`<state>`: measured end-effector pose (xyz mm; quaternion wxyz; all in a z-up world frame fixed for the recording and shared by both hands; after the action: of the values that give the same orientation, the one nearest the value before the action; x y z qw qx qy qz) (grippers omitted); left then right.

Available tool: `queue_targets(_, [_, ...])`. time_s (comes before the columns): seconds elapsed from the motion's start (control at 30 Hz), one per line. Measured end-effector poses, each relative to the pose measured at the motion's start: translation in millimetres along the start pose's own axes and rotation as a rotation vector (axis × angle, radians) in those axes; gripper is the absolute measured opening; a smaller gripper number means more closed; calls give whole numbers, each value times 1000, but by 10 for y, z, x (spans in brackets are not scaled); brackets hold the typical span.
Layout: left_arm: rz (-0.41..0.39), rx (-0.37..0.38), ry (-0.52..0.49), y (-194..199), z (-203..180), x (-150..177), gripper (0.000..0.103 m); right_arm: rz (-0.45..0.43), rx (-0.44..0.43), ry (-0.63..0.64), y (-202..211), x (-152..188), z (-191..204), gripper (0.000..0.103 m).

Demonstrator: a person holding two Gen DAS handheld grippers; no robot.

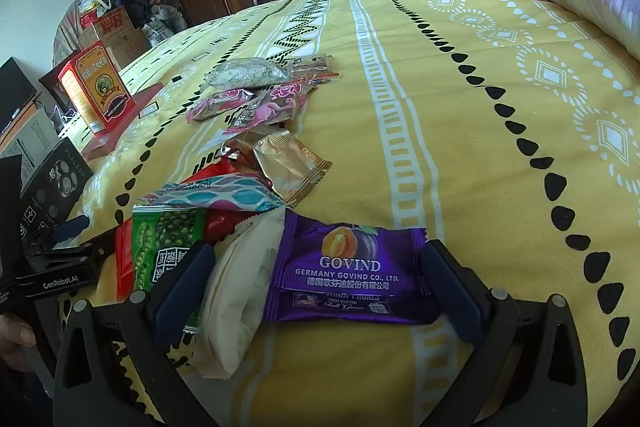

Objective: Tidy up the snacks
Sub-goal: 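Grasp the red cake packet with the left gripper while the right gripper grasps the white packet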

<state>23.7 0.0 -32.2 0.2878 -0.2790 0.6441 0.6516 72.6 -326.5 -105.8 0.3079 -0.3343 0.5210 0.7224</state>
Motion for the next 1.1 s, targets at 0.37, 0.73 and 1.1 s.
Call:
queue_targets(0.37, [0, 7, 7, 0, 1, 0, 103, -1, 0, 0, 2, -2, 0, 103])
queue_targets(0.73, [18, 147, -88, 200, -192, -67, 99, 2, 2, 2, -9, -3, 2, 103])
queue_targets(1.1, [35, 314, -387, 210, -938, -113, 98, 3, 8, -4, -23, -4, -32, 103])
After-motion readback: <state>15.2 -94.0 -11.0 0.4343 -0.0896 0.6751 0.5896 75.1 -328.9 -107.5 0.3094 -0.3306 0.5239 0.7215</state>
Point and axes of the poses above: each gripper's, at about its wrist camera, not at the fingertips, and y roughly against the way its jaws point, z to its left, x to its underside, the point moved 4 cm from there along -y, roughly the way its jaws point, and after that the axes turned 11 degrees about -z, right-handed, at the moved point
